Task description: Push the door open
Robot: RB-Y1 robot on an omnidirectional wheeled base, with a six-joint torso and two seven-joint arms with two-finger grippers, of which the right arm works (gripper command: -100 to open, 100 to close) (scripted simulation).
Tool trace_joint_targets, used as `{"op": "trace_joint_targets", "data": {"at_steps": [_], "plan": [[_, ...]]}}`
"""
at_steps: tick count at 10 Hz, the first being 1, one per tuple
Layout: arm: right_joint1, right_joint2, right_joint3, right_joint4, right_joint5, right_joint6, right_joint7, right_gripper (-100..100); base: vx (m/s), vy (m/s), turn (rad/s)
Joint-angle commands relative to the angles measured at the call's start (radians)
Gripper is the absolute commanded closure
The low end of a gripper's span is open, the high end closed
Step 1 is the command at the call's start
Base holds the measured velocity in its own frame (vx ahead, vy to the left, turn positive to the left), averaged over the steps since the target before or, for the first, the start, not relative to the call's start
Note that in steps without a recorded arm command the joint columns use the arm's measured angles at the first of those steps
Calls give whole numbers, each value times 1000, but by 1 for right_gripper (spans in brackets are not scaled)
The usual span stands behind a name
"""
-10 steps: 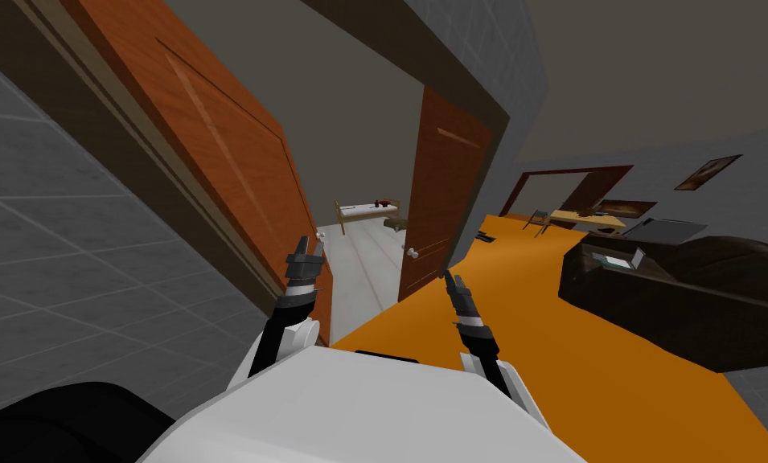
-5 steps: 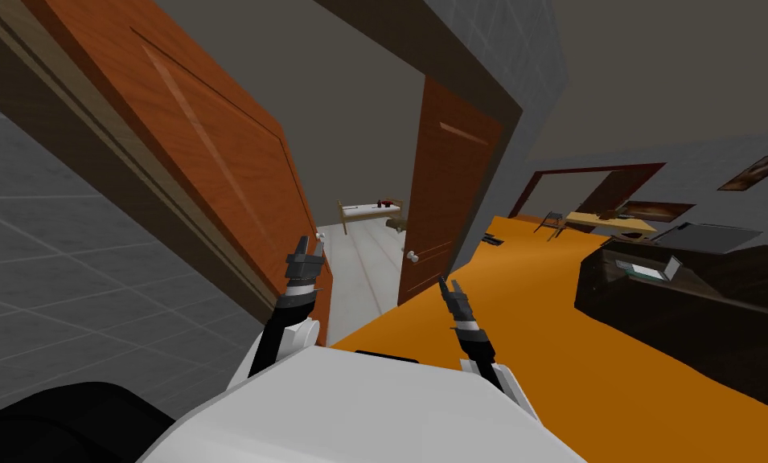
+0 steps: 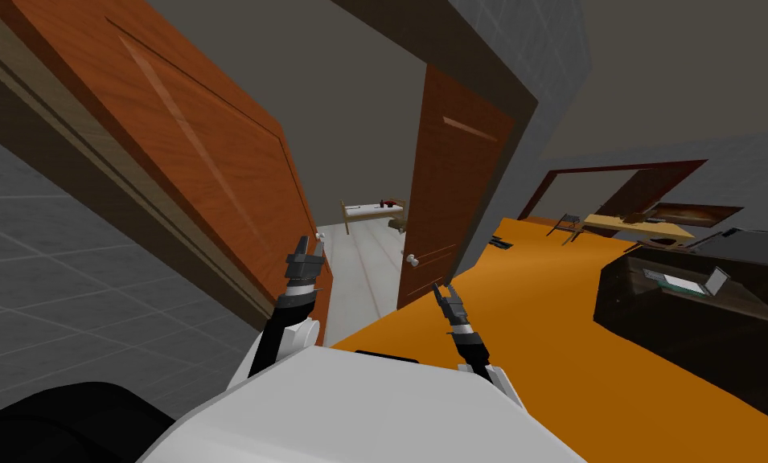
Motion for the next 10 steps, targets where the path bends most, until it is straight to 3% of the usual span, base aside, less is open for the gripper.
{"op": "trace_joint_targets", "data": {"at_steps": [1, 10], "plan": [[-3, 1, -3, 32, 28, -16, 30, -100, 90, -85, 66], [-46, 24, -31, 244, 170, -106, 185, -100, 79, -84, 71]]}}
